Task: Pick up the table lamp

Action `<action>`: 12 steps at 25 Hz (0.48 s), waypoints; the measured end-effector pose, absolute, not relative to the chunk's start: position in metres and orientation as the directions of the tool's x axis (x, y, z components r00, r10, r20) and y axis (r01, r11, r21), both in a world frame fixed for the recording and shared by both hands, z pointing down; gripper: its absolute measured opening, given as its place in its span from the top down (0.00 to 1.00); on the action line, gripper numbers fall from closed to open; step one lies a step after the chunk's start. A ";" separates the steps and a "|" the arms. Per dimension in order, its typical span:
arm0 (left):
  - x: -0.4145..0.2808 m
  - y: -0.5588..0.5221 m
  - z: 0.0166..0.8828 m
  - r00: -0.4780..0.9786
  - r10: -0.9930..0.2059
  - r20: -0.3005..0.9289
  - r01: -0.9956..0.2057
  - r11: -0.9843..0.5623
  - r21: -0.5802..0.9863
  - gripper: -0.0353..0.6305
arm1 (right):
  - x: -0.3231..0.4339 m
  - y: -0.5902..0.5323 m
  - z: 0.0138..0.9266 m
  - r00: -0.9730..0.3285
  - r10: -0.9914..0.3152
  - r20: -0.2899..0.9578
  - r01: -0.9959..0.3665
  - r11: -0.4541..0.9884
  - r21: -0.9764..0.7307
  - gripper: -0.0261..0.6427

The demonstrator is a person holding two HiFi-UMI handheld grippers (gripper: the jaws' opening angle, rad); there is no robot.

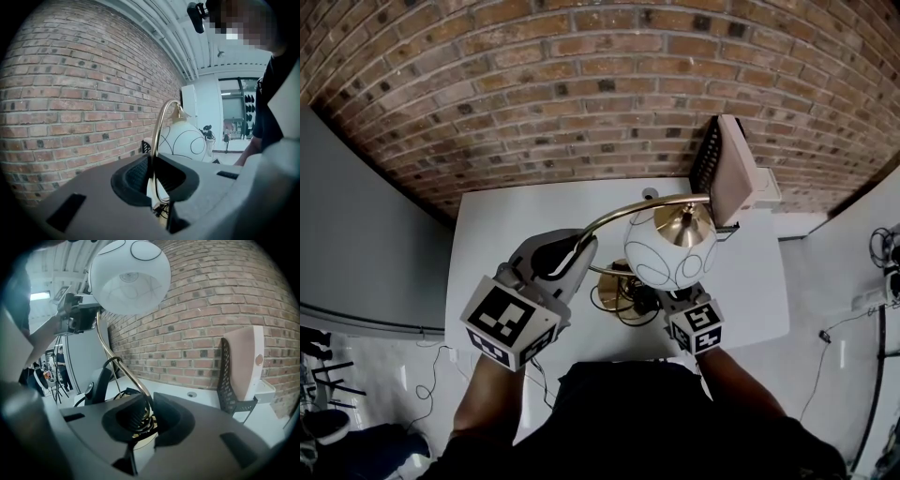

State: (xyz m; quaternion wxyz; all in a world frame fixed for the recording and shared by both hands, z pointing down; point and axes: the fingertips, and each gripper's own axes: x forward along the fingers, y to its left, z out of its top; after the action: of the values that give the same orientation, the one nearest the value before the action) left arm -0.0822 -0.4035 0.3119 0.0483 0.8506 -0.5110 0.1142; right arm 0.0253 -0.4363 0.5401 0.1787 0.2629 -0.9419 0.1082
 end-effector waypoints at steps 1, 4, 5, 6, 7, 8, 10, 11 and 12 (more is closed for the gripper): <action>-0.082 -0.403 0.312 0.451 -0.859 0.244 -0.881 -0.472 -0.035 0.91 | 0.025 -0.436 0.540 -0.798 -0.458 0.393 -0.534 0.838 -0.109 0.87; -0.082 -0.403 0.313 0.449 -0.859 0.245 -0.882 -0.470 -0.033 0.91 | 0.025 -0.436 0.540 -0.798 -0.458 0.392 -0.535 0.837 -0.110 0.87; -0.082 -0.403 0.313 0.449 -0.859 0.247 -0.882 -0.470 -0.031 0.91 | 0.025 -0.436 0.540 -0.798 -0.458 0.391 -0.535 0.837 -0.111 0.87; -0.082 -0.403 0.313 0.448 -0.859 0.250 -0.883 -0.469 -0.028 0.91 | 0.025 -0.435 0.540 -0.798 -0.459 0.391 -0.536 0.837 -0.110 0.87; -0.082 -0.403 0.313 0.447 -0.858 0.252 -0.884 -0.467 -0.026 0.91 | 0.026 -0.435 0.540 -0.798 -0.460 0.390 -0.536 0.837 -0.110 0.87; -0.082 -0.403 0.313 0.447 -0.858 0.253 -0.884 -0.467 -0.025 0.91 | 0.026 -0.435 0.540 -0.797 -0.461 0.389 -0.537 0.836 -0.110 0.87; -0.082 -0.403 0.312 0.448 -0.858 0.251 -0.882 -0.470 -0.030 0.91 | 0.026 -0.436 0.540 -0.797 -0.463 0.388 -0.539 0.835 -0.109 0.87; -0.082 -0.404 0.312 0.449 -0.858 0.249 -0.881 -0.471 -0.034 0.91 | 0.025 -0.436 0.540 -0.797 -0.464 0.388 -0.540 0.835 -0.110 0.87; -0.081 -0.404 0.313 0.450 -0.858 0.249 -0.880 -0.473 -0.037 0.91 | 0.025 -0.437 0.541 -0.797 -0.464 0.388 -0.540 0.834 -0.111 0.87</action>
State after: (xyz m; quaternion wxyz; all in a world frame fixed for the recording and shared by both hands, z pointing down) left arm -0.0815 -0.4039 0.3126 0.0486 0.8502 -0.5110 0.1169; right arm 0.0254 -0.4366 0.5406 0.1751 0.2665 -0.9416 0.1084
